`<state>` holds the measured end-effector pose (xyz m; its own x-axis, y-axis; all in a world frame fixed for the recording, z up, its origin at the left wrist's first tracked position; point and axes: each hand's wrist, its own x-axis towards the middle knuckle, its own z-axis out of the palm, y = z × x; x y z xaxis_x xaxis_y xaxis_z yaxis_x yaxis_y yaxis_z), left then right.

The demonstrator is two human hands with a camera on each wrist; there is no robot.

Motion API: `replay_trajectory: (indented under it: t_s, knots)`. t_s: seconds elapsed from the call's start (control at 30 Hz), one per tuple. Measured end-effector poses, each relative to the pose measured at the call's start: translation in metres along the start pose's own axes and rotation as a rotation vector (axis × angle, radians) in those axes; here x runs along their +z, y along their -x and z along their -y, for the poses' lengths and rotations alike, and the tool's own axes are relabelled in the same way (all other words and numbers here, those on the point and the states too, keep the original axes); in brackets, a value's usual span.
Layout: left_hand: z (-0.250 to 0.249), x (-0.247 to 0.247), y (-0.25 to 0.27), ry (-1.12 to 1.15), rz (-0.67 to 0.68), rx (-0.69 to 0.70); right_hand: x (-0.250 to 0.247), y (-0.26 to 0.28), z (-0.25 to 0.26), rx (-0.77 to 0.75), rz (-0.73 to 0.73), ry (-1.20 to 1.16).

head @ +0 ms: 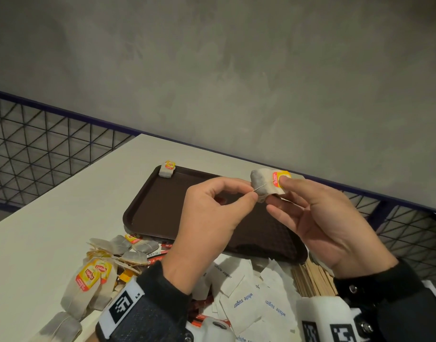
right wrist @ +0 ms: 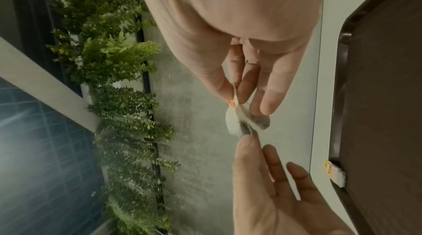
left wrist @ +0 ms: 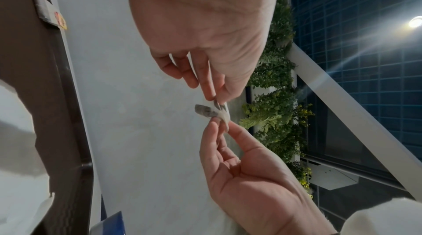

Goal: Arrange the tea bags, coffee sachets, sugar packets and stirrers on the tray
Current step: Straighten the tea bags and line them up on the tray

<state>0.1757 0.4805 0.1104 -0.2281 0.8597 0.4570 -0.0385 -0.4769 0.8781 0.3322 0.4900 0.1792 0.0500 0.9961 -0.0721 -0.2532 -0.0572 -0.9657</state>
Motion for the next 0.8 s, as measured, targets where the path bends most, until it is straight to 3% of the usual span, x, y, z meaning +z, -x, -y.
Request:
replay_trajectory:
  t_s: [0.17,0.5,0.8]
  knots:
    - [0.000,-0.001,0.000,0.009,0.016,0.012,0.000,0.000,-0.008,-0.051,-0.030,0.083]
    - [0.004,0.000,0.000,0.029,0.035,0.052,0.004,0.000,-0.012,-0.002,-0.028,0.006]
    - [0.007,-0.001,-0.003,0.017,0.037,0.097,-0.004,-0.001,-0.002,-0.008,0.077,0.046]
